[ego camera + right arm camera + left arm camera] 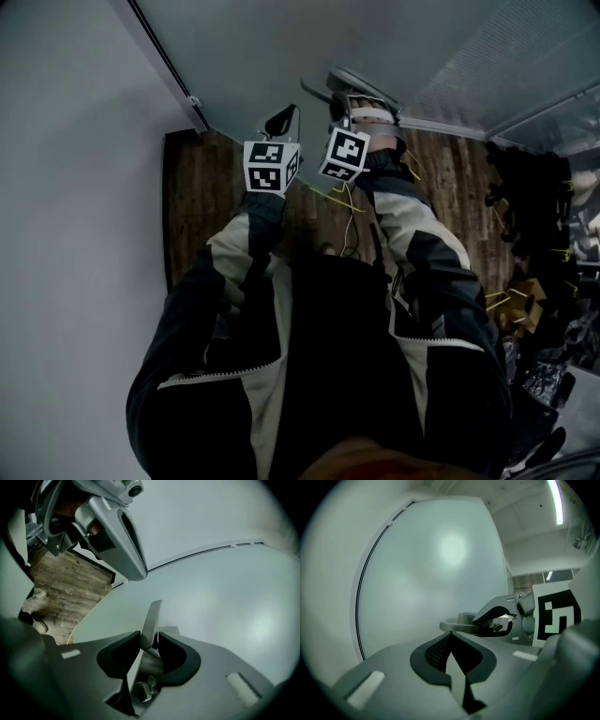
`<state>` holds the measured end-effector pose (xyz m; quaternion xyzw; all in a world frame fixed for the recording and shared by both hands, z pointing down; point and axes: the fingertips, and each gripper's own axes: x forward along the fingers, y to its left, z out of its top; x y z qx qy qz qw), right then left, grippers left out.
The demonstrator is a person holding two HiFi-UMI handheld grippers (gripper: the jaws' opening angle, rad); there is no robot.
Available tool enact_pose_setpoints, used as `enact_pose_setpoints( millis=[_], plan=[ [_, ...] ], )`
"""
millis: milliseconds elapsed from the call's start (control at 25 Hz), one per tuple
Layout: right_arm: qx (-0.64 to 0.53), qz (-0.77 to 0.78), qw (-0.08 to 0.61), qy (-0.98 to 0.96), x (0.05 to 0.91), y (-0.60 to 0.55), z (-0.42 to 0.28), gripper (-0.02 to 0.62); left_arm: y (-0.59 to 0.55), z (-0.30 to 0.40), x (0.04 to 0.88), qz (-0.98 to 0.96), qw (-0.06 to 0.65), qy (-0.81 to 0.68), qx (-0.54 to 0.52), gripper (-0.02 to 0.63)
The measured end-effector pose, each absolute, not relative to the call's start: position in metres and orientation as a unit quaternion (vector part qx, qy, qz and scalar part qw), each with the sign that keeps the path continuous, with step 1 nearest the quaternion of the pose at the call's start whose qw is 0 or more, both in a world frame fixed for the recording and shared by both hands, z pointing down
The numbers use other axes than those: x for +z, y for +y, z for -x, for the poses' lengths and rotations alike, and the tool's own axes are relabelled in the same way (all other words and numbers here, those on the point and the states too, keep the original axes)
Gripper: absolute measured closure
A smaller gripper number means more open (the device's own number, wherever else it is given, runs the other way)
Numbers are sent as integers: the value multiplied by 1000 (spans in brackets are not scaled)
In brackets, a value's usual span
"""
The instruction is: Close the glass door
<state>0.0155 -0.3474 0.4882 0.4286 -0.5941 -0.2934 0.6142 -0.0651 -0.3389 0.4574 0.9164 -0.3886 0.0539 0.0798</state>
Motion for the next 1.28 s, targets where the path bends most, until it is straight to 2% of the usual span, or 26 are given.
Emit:
enact_pose_setpoints(
  millis=[720,1280],
  plan=[
    [-343,-398,590,-613,488,-426,-98,471,-397,-17,448,-888,65,-450,67,603],
    [-347,-419,611,-575,492,-520,-155,474,-499,-70,449,-913,63,-398,66,603]
  ],
)
